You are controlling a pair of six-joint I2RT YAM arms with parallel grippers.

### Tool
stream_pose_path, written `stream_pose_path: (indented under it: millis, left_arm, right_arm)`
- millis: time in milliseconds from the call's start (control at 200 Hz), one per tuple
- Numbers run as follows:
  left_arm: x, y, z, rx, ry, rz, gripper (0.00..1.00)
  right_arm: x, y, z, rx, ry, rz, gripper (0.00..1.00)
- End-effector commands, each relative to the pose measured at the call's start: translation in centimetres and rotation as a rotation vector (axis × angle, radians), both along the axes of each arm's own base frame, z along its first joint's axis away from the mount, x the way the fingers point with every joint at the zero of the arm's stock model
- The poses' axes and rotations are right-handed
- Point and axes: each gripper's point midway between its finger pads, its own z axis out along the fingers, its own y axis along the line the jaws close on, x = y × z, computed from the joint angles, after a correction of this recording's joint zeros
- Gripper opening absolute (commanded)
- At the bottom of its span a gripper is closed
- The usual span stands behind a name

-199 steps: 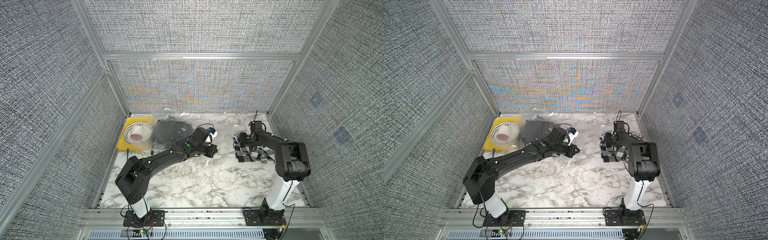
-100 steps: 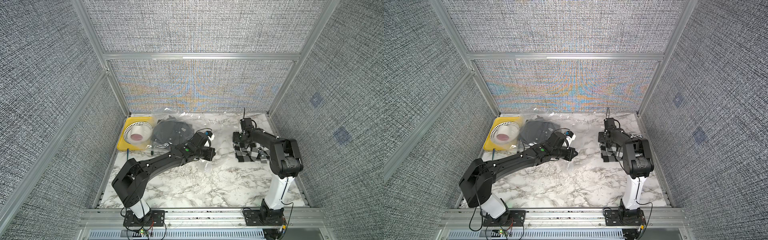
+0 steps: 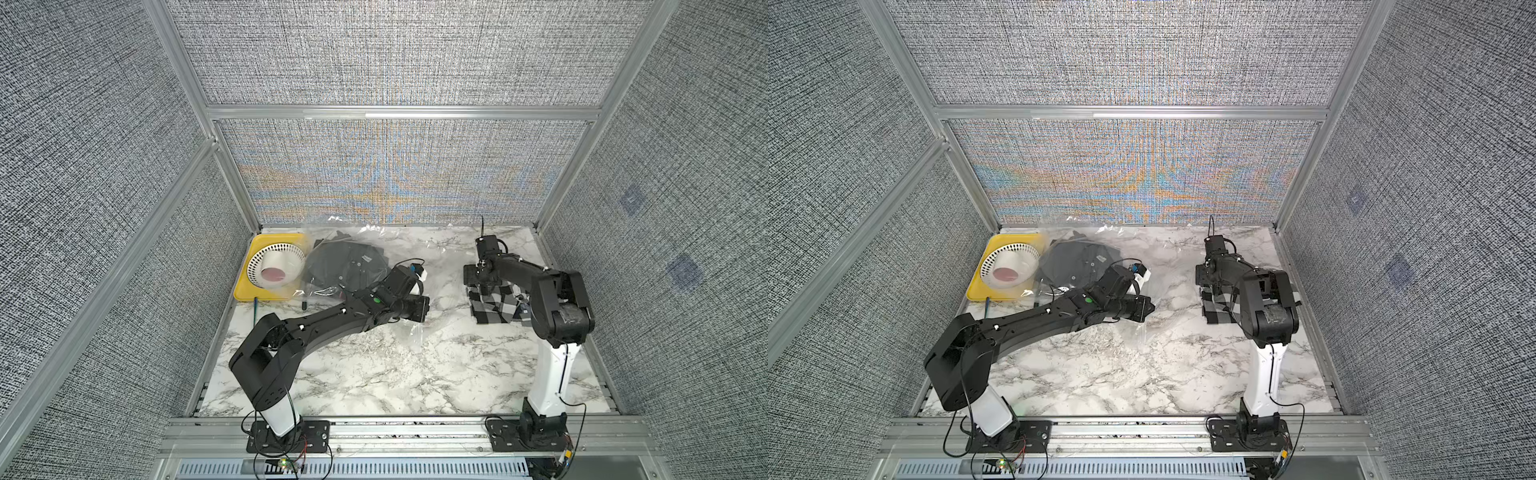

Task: Place the folded shirt into the vacuum bag
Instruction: Pick up the shirt from the center of the board.

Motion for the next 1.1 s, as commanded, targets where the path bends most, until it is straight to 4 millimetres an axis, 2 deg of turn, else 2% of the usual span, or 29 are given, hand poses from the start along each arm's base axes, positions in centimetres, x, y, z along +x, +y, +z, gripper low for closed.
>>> stream_pose_path:
  millis: [0,75,165,270,315,465,636,756,766,786,841,1096]
  left_arm:
    - [0.1,-1.0,0.8,-0.044,-0.006,-0.023,0.00]
    - [0.0,-1.8,0.8,-0.063,0.003,-0.043,0.00]
    - [0.2,-2.7,0.6,-0.075,0.007,-0.057,0.00]
    - [0.7,-3.8,0.3,-0.093,0.012,-0.072,0.00]
    - [0.9,-4.4,0.4,-0.109,0.011,-0.080,0.00]
    - [1.9,-6.5,1.2,-0.148,-0.001,-0.104,0.00]
    - [2.9,-8.5,2.3,-0.183,-0.019,-0.124,0.00]
    - [3.0,-9.5,1.8,-0.195,0.003,-0.141,0.00]
    - [3.1,-9.6,0.7,-0.184,0.019,-0.141,0.00]
    - [3.0,-9.7,0.2,-0.179,0.030,-0.143,0.00]
    - [2.8,-9.5,-0.6,-0.171,0.045,-0.140,0.00]
    - [1.5,-8.3,-2.2,-0.137,0.084,-0.148,0.00]
  right_arm:
    - [-2.0,-0.6,-2.0,-0.019,0.088,-0.032,0.79]
    - [-2.7,-1.4,-2.5,-0.031,0.106,-0.063,0.70]
    - [-3.4,-2.6,-2.8,-0.016,0.117,-0.106,0.52]
    - [-4.1,-3.8,-2.9,0.022,0.115,-0.144,0.38]
    - [-4.3,-4.0,-2.8,0.050,0.108,-0.154,0.29]
    - [-4.8,-4.0,-1.8,0.123,0.075,-0.173,0.14]
    - [-6.0,-4.4,-0.2,0.148,0.045,-0.187,0.10]
    - [-6.2,-3.4,1.2,0.223,-0.013,-0.158,0.05]
    - [-6.2,-3.2,1.3,0.231,-0.019,-0.154,0.05]
    - [-6.3,-3.1,1.5,0.244,-0.027,-0.149,0.04]
    - [-6.2,-2.3,2.3,0.282,-0.051,-0.121,0.00]
    - [-6.4,1.1,6.0,0.464,-0.138,0.001,0.00]
